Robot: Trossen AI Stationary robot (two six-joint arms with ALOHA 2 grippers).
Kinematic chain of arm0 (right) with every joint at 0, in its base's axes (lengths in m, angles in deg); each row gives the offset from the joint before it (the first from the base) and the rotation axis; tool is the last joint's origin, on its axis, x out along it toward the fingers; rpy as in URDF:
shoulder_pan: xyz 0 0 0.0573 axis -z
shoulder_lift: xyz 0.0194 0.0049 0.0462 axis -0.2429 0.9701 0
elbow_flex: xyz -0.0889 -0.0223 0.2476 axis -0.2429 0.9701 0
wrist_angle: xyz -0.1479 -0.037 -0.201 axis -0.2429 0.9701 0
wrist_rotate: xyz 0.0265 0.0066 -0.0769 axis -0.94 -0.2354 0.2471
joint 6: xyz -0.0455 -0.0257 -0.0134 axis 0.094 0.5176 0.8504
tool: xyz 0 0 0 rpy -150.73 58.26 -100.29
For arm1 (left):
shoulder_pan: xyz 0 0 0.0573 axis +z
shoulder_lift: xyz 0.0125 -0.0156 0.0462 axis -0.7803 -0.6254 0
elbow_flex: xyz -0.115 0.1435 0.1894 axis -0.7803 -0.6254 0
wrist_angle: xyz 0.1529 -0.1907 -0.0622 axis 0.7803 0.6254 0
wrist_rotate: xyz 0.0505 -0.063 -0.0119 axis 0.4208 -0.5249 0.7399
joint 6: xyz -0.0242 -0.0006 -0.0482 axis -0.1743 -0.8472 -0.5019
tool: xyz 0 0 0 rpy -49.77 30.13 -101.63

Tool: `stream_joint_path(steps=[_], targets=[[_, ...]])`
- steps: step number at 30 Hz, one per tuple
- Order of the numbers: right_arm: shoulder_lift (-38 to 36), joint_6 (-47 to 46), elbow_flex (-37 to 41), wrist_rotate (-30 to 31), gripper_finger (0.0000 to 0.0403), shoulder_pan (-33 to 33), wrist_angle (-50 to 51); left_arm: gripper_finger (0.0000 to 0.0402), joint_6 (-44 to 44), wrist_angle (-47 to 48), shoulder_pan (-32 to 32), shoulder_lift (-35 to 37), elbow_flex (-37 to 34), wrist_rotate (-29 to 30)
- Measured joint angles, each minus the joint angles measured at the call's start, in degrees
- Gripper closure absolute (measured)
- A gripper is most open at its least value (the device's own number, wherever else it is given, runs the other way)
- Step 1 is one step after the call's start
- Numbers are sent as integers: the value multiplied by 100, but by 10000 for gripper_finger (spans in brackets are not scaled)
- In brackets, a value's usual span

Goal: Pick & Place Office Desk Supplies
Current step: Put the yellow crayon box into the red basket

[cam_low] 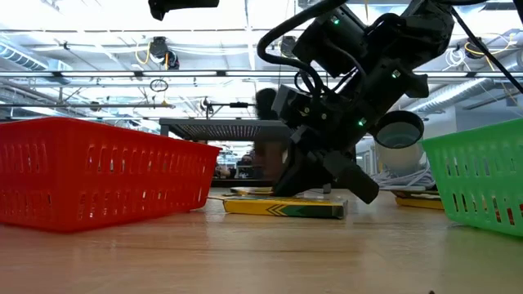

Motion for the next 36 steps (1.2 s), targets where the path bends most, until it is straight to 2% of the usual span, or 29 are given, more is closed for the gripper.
stream_joint_path(steps=[5, 10, 19, 25, 30, 36], targets=[[-8, -97, 0, 6, 402, -21, -121, 220, 75, 24, 0, 10, 0, 0], [-267, -252, -7, 46, 402, -21, -68, 220, -42, 330, -9, 383, -4, -25], [-1363, -183, -7, 111, 403, -35, -4, 220, -708, 1093, -48, 1035, -4, -59], [-2195, -277, -9, 57, 403, -119, -360, 220, -796, 1403, -129, 1304, -4, -59], [-2583, -457, -10, -636, 403, -168, -1244, 220, -625, 1411, -133, 1305, -4, -61], [-2584, -1135, -11, -1897, 403, -170, -2339, 220, -606, 1542, -134, 1305, -4, -52]])
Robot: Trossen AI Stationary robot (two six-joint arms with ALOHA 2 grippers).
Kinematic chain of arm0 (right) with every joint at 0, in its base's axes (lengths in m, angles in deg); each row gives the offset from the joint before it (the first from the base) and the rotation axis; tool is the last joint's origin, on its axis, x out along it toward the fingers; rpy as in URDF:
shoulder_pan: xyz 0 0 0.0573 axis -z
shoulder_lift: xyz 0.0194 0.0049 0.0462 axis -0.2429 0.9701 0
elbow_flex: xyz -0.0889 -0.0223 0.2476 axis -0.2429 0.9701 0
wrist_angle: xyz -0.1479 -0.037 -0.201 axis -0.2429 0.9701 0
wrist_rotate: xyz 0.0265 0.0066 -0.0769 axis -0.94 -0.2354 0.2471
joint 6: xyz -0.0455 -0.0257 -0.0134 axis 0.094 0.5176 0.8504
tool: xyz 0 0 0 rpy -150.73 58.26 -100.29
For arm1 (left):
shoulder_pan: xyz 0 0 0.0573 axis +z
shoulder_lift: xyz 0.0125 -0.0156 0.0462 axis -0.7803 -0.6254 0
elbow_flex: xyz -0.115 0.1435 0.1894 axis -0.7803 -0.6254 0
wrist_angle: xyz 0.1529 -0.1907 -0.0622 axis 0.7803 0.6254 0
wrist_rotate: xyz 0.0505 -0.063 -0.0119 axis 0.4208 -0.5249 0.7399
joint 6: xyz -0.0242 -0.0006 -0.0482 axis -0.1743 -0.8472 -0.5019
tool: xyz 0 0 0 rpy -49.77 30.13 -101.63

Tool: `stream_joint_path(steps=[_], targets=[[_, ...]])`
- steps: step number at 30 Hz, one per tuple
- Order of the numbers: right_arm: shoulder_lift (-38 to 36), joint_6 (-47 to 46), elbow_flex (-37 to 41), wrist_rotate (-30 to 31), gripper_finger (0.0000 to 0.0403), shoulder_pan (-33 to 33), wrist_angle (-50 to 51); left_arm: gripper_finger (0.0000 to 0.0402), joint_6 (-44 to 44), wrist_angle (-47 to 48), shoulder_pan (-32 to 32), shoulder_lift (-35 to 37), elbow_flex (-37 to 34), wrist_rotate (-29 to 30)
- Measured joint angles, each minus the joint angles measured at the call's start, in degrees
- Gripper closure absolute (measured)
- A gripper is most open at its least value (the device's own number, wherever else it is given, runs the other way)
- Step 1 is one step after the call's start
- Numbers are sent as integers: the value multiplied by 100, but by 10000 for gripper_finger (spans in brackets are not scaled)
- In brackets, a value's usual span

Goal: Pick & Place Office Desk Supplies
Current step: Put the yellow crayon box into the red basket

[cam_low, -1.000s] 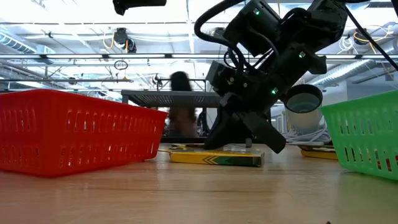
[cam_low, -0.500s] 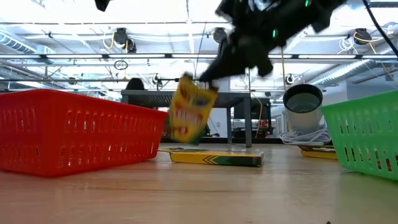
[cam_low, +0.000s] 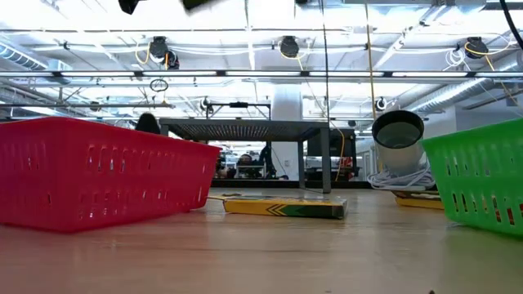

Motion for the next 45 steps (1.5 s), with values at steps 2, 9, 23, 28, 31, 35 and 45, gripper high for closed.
stream_joint_path(steps=[2, 9, 23, 28, 31, 35, 45], targets=[[134, -253, -9, -192, 403, -2, -291, 220, 0, 9, -1, 7, 0, 6], [816, -831, -7, -419, 403, -76, -1422, 220, 99, 209, -2, 4, 0, -122], [2953, -1542, -2121, -1463, 403, -75, -650, 220, 313, 134, -386, 4, 0, -250], [2999, -2081, -2424, -1469, 403, 16, 516, 220, 465, 140, -583, 4, 0, -252], [3008, -2565, -2422, -1469, 403, 127, 883, 220, 548, 123, -678, 3, 0, -250], [2983, -3090, -2420, -1473, 403, 245, 1177, 220, 557, 68, -751, 2, 0, -249], [2988, -3912, -2417, -2040, 403, 331, 1390, 220, 549, 61, -821, 0, 0, -246]])
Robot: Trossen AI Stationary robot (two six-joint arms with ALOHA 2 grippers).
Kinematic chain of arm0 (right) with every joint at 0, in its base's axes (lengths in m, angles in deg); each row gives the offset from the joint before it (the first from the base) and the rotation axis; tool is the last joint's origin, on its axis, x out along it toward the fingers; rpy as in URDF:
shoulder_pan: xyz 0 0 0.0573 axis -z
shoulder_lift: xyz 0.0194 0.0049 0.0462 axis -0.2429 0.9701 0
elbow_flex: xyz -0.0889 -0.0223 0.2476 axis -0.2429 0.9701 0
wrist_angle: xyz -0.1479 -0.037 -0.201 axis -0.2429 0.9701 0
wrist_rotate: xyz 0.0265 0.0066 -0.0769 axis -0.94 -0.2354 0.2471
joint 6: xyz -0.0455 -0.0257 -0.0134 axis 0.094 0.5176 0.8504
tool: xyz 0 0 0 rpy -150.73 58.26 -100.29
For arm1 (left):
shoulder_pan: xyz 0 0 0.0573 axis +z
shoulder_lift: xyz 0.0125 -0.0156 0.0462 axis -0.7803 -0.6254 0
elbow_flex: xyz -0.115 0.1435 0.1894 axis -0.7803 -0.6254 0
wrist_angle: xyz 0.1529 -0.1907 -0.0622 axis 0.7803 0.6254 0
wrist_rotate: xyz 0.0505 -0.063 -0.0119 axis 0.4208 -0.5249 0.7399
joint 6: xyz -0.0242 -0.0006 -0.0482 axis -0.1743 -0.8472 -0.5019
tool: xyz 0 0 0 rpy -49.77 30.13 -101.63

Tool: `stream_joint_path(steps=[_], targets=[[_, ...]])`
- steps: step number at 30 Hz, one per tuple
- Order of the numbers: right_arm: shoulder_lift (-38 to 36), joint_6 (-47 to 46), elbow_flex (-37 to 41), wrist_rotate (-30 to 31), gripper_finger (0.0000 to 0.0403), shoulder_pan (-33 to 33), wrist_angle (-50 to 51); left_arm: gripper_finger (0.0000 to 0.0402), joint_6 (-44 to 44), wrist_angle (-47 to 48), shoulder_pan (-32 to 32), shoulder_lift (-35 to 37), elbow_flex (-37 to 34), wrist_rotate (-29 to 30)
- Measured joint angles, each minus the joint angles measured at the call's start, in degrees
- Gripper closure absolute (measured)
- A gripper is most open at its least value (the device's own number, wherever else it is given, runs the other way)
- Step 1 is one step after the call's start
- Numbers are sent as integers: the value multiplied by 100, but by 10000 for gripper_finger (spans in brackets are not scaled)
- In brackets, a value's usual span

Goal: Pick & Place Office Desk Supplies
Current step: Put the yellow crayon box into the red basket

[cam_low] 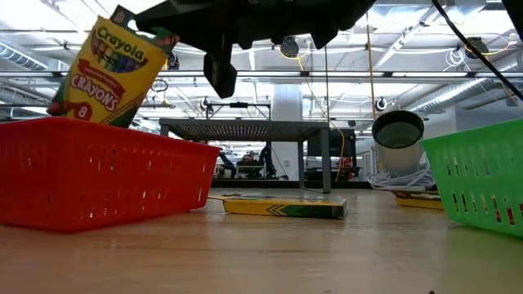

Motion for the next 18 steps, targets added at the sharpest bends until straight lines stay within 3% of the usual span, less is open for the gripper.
stream_joint_path(steps=[18], targets=[[0, -323, 0, -64, 403, -486, 692, 220, -13, -2, -2, 0, 2, 2]])
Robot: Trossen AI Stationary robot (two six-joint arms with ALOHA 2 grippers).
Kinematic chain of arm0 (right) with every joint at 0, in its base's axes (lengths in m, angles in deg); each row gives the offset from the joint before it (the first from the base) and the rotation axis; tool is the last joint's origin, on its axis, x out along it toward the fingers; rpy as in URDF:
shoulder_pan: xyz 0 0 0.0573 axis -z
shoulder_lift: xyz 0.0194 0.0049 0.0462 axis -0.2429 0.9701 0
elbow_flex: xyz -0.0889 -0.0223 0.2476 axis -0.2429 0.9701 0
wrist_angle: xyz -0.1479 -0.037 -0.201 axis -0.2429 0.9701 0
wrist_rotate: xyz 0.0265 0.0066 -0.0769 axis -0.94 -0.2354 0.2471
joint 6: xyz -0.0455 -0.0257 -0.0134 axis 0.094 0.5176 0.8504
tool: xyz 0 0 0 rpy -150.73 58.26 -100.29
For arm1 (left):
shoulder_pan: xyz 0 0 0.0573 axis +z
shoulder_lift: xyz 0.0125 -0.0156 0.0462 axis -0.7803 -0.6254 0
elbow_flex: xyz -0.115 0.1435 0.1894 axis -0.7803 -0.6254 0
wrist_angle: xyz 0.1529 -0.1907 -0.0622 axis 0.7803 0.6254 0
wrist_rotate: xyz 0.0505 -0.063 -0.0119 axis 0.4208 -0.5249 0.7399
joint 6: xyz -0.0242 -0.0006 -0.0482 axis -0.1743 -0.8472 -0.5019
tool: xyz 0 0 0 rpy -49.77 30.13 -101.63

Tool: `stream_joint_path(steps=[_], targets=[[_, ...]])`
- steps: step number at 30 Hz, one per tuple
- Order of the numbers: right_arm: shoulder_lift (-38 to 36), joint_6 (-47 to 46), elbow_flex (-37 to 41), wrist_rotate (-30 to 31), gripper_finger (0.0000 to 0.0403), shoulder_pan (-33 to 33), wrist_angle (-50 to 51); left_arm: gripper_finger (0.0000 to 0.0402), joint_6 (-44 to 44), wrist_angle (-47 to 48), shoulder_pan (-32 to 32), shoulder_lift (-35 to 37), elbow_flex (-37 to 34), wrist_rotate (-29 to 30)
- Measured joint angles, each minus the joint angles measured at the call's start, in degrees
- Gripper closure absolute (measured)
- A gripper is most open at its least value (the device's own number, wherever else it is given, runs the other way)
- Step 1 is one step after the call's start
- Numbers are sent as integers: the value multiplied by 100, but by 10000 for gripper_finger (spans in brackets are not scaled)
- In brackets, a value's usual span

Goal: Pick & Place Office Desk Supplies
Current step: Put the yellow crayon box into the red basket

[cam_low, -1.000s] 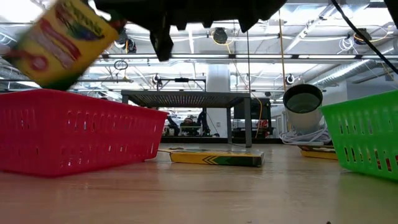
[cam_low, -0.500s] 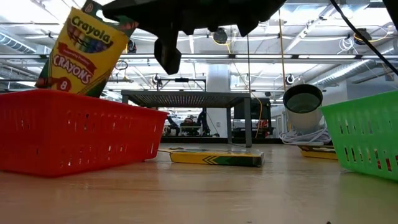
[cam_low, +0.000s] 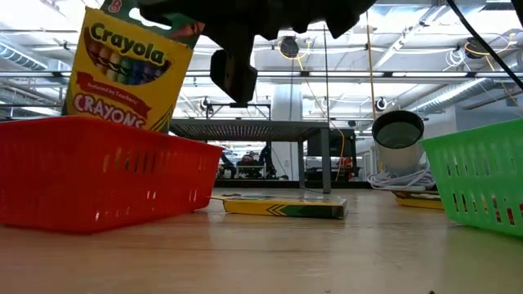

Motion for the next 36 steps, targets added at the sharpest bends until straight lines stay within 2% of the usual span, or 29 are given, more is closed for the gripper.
stream_joint_path(steps=[5, 14, 22, 32, 36], targets=[[0, 136, 0, 487, 403, -10, 25, 220, -13, -2, 0, 0, 0, 0], [0, 275, 2, 993, 403, -74, 113, 220, -9, -1, 0, 0, 0, 0], [0, 297, 4, 659, 403, -134, -232, 220, 11, 0, 0, 0, 0, 0], [-4, 296, 7, 673, 403, -312, -217, 220, 2, 0, 0, 0, 2, 0], [-4, 297, 7, 916, 403, -336, -214, 220, 0, 0, 2, 0, 2, -2]])
